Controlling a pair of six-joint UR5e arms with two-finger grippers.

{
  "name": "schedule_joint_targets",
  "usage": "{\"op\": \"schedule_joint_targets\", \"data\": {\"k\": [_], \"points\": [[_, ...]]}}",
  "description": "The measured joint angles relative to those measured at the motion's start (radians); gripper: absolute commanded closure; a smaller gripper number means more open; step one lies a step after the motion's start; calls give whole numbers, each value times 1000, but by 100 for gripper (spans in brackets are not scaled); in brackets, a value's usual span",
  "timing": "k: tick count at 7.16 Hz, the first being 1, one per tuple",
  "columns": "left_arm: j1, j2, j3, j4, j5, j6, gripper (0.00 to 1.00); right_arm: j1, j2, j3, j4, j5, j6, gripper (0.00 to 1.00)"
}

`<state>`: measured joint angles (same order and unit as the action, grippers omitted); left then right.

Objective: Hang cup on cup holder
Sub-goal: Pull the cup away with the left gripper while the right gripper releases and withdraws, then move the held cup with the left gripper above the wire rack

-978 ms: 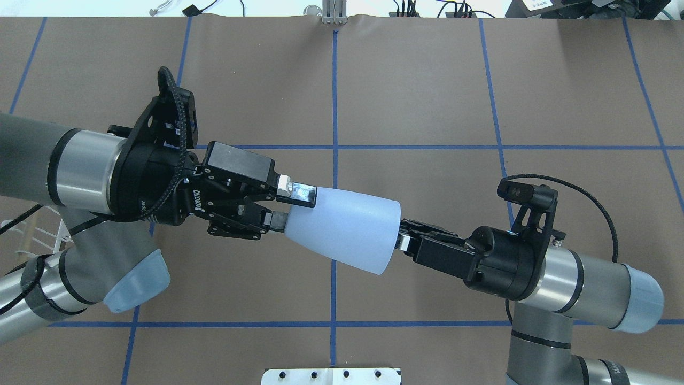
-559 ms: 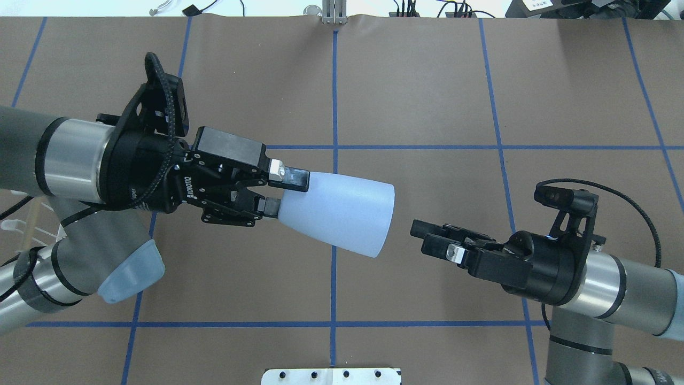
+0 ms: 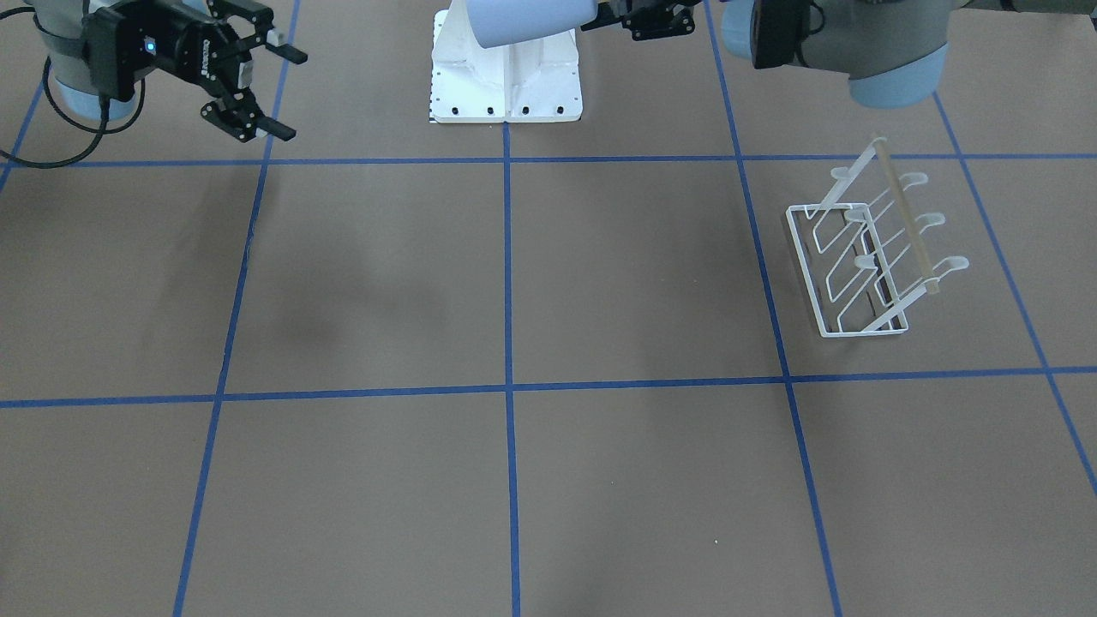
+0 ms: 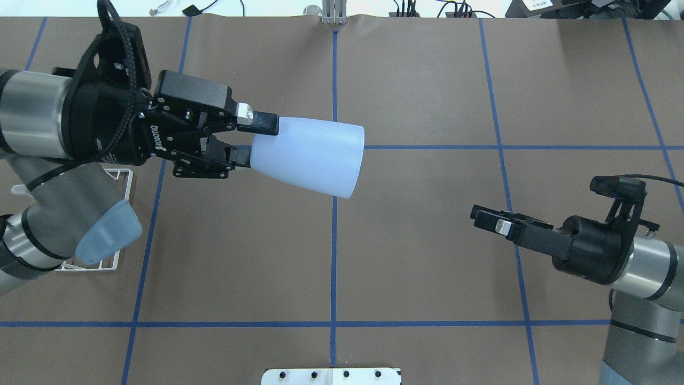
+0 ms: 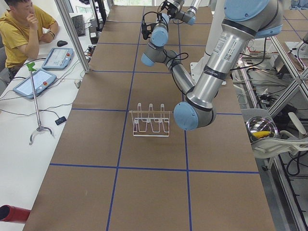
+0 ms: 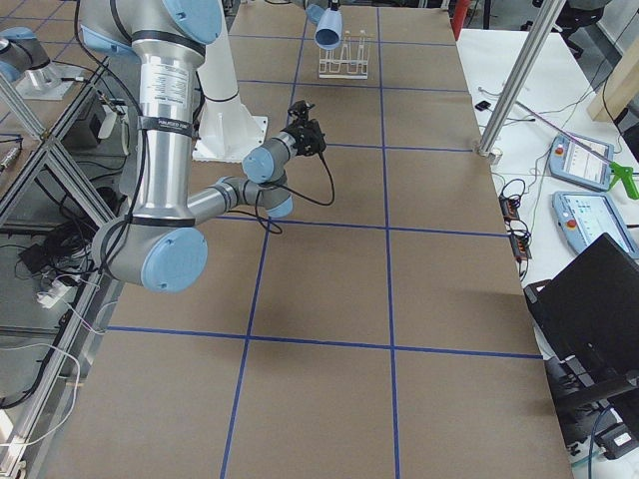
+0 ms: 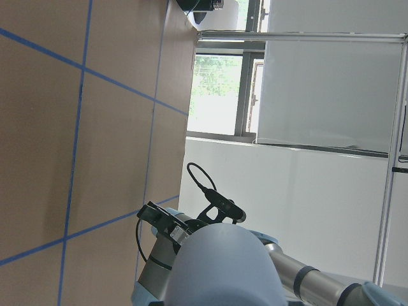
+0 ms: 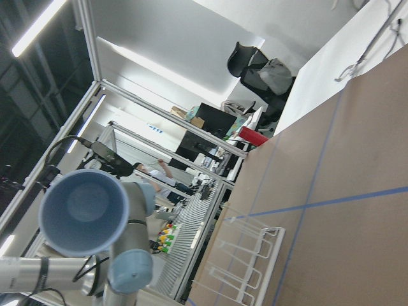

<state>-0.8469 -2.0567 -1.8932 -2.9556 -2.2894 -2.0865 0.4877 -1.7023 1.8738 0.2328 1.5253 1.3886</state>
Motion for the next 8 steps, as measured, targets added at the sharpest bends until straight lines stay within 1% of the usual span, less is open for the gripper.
{"op": "schedule_joint_targets", "data": {"k": [1,2,3,4,5,6,8], "points": [[-53,-1,-2,92,-85,77,100,107,-22,-42,-71,98,11,0],[-99,-1,-7,202,-153,170,100,234,-29,-74,-172,243,15,0],[-142,0,-21,326,-197,268,100,373,-28,-97,-283,404,8,0],[-182,3,-43,454,-222,368,100,508,-28,-111,-402,554,-33,0],[-218,8,-68,575,-232,472,100,605,-35,-116,-519,651,-118,0],[-248,12,-85,669,-234,566,100,664,-49,-118,-630,690,-223,0],[-306,25,-106,848,-227,772,100,755,-74,-117,-888,707,-533,0]]}}
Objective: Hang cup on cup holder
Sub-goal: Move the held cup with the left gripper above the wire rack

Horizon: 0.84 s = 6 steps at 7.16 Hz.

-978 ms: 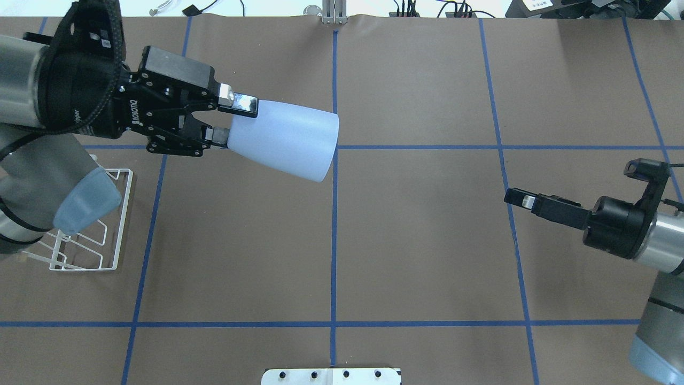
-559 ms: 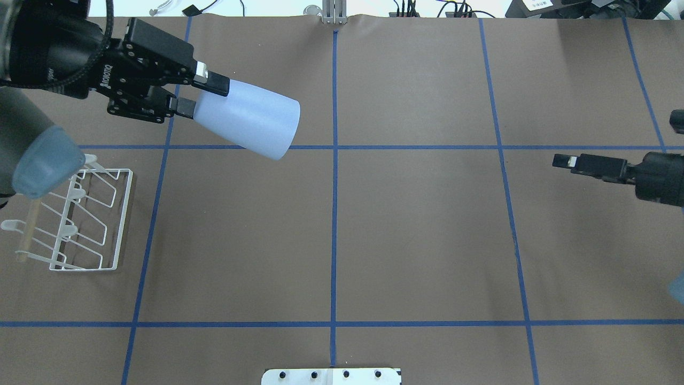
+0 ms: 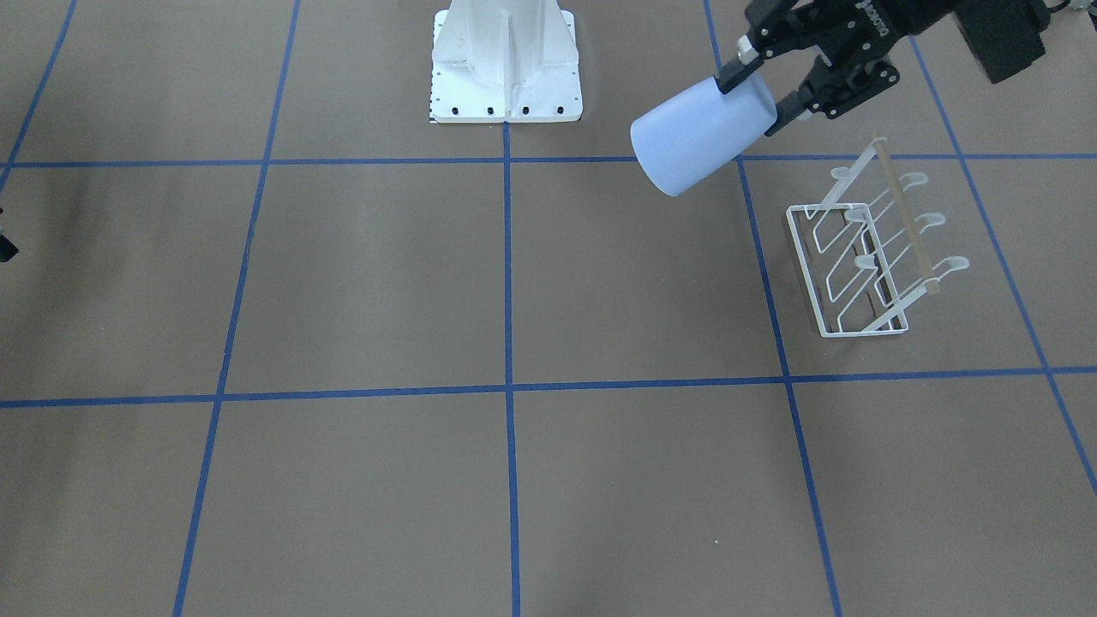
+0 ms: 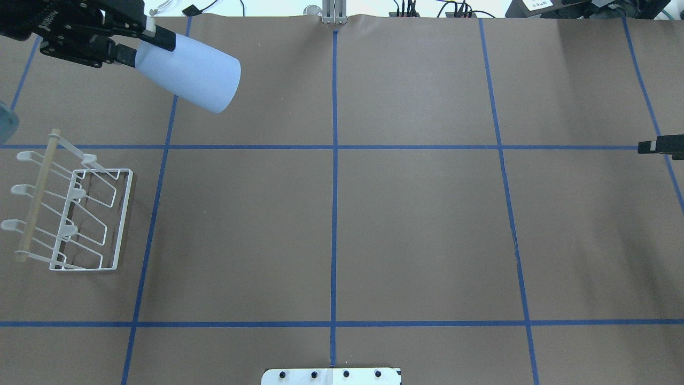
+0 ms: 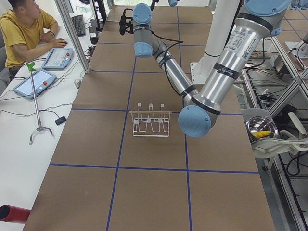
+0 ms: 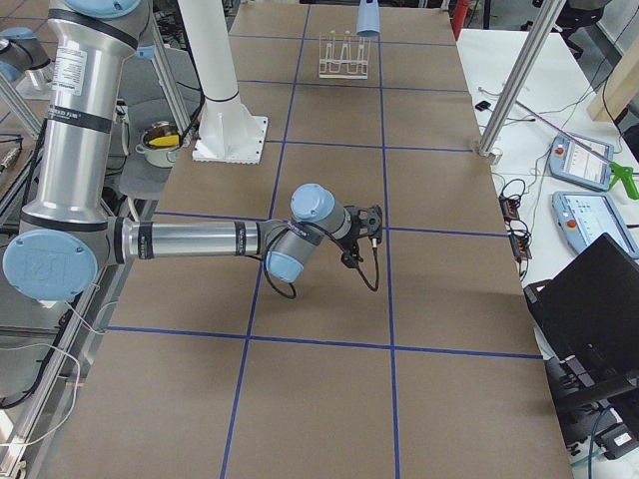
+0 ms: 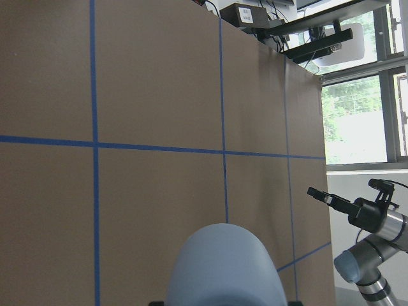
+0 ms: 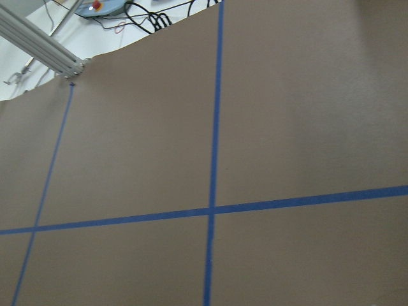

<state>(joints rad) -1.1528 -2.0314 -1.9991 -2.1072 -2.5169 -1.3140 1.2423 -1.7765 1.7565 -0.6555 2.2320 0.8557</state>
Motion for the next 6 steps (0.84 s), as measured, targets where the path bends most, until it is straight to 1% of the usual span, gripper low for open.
{"op": "schedule_joint_targets", "data": {"k": [1,2,3,4,5,6], "points": [[-25,8,-8,86,12,111,100,40,-5,0,-117,1,-163,0],[-41,21,-21,172,47,225,100,76,-6,1,-208,4,-295,0],[-43,35,-48,285,102,355,100,105,-6,1,-276,11,-388,0],[-35,45,-84,420,170,487,100,128,-6,1,-330,25,-448,0],[-14,63,-126,568,270,624,100,151,-5,1,-385,49,-500,0],[5,104,-153,669,357,745,100,177,-2,5,-452,71,-563,0]]}}
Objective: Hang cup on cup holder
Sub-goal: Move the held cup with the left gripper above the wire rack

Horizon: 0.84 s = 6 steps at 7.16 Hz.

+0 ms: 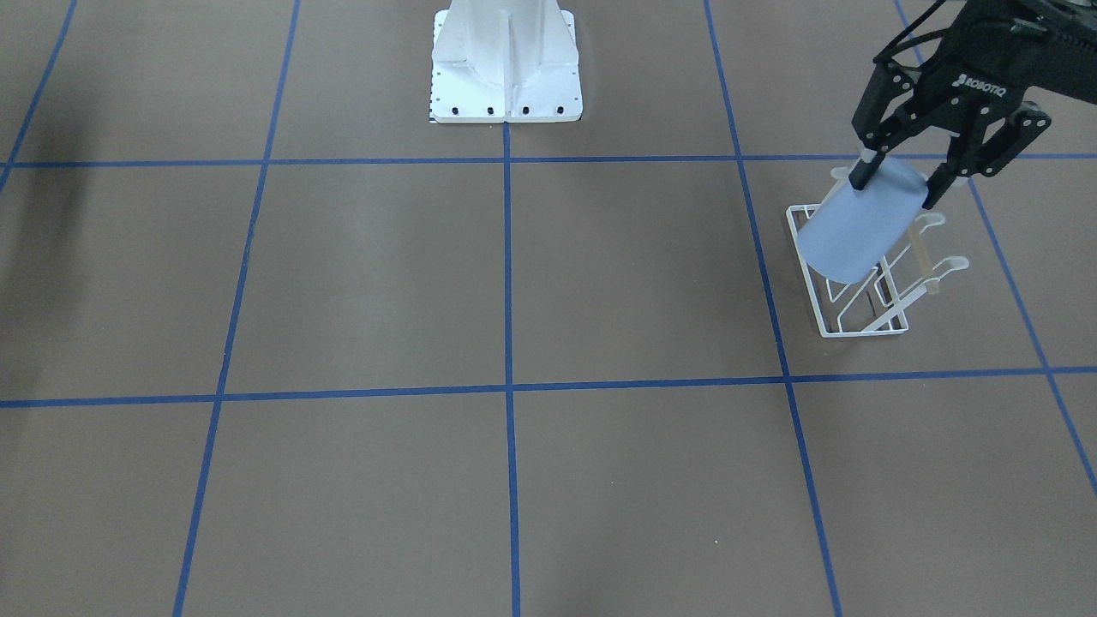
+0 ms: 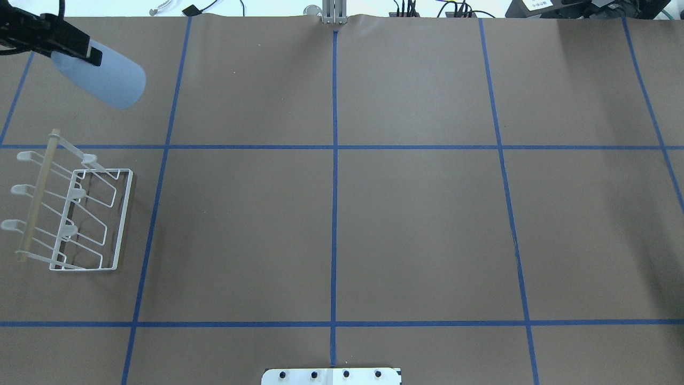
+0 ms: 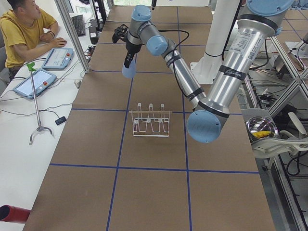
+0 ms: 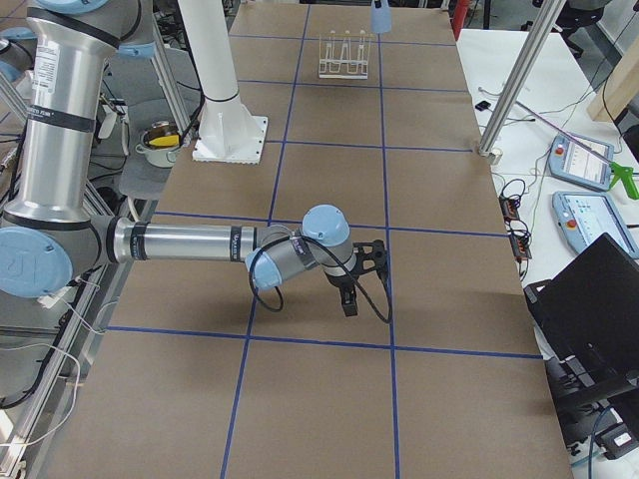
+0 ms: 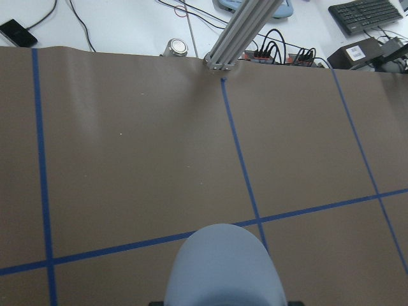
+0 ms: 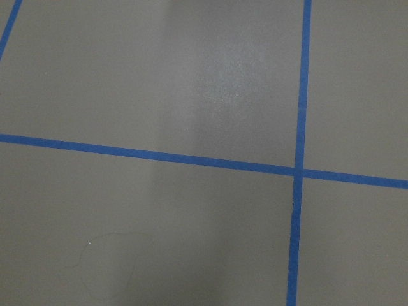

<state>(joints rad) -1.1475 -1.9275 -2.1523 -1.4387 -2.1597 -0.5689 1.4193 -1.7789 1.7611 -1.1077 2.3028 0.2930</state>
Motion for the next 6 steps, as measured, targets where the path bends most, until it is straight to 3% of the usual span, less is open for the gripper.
{"op": "schedule_joint_targets", "data": {"k": [3,6], "points": [[27,146,-12,-28,59,130,100,68,8,59,-292,22,-246,0],[79,186,5,-73,68,127,100,86,11,86,-365,13,-304,0]]}}
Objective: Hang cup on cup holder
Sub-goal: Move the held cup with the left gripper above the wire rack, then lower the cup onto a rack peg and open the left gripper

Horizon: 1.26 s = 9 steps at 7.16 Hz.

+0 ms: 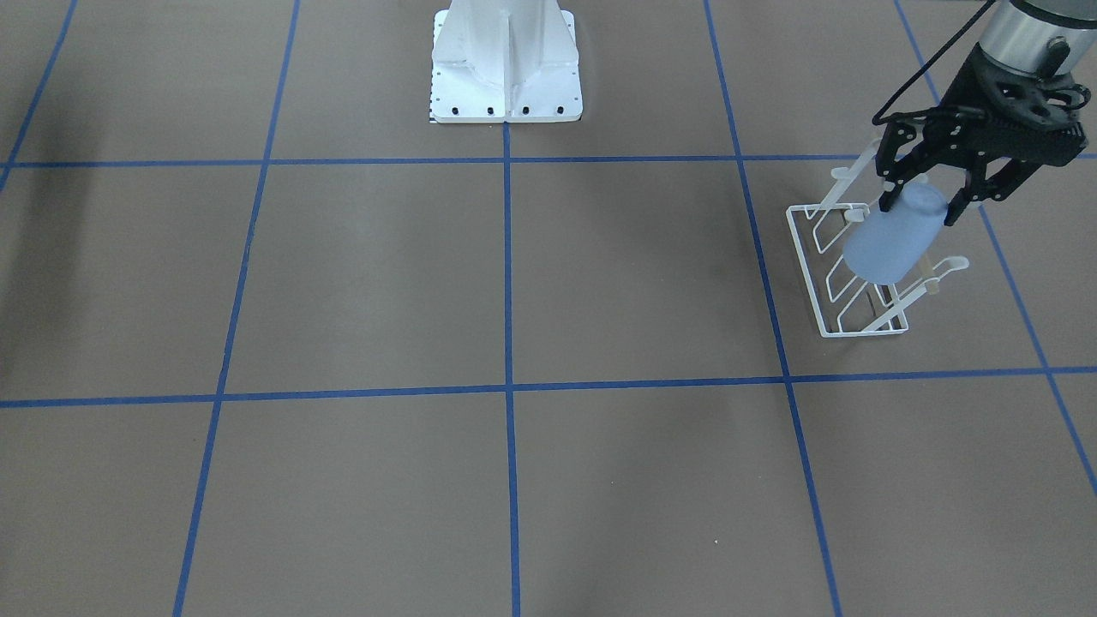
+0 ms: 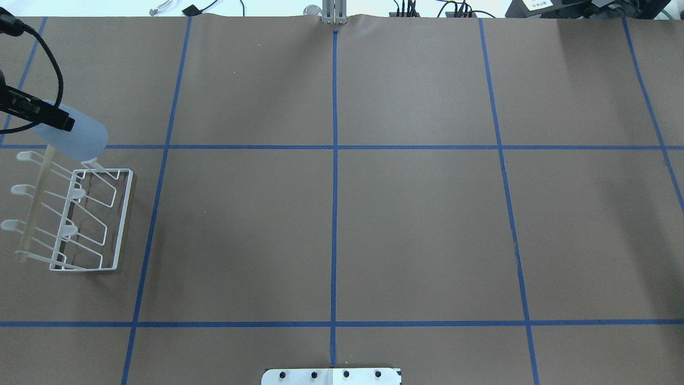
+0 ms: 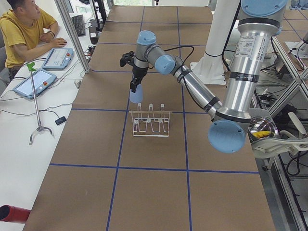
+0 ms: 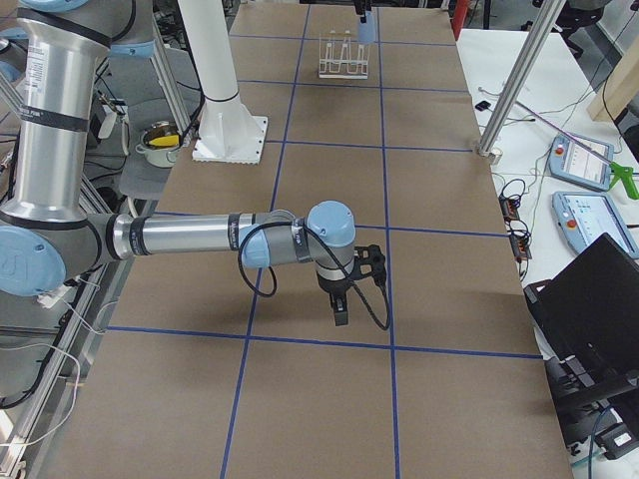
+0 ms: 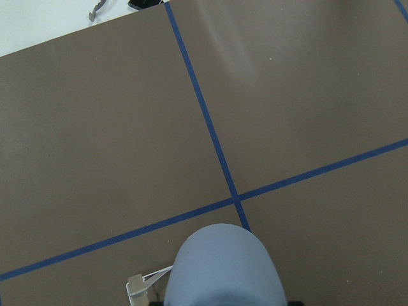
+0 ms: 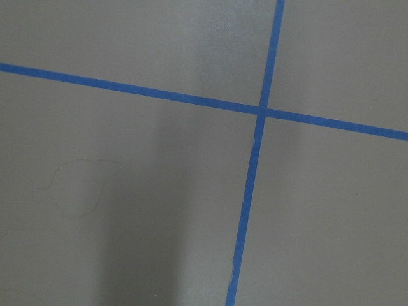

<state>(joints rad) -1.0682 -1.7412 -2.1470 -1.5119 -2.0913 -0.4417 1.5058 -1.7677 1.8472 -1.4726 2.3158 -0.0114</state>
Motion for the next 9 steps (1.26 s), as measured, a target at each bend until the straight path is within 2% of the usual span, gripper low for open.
{"op": "schedule_joint_targets", "data": {"k": [7,9], "points": [[61,38,69,-77,33,-9,100,2,-2,1,1,-3,-2,0],[84,39,118,-132,55,-22,100,2,-3,0,0,-3,-2,0]]}}
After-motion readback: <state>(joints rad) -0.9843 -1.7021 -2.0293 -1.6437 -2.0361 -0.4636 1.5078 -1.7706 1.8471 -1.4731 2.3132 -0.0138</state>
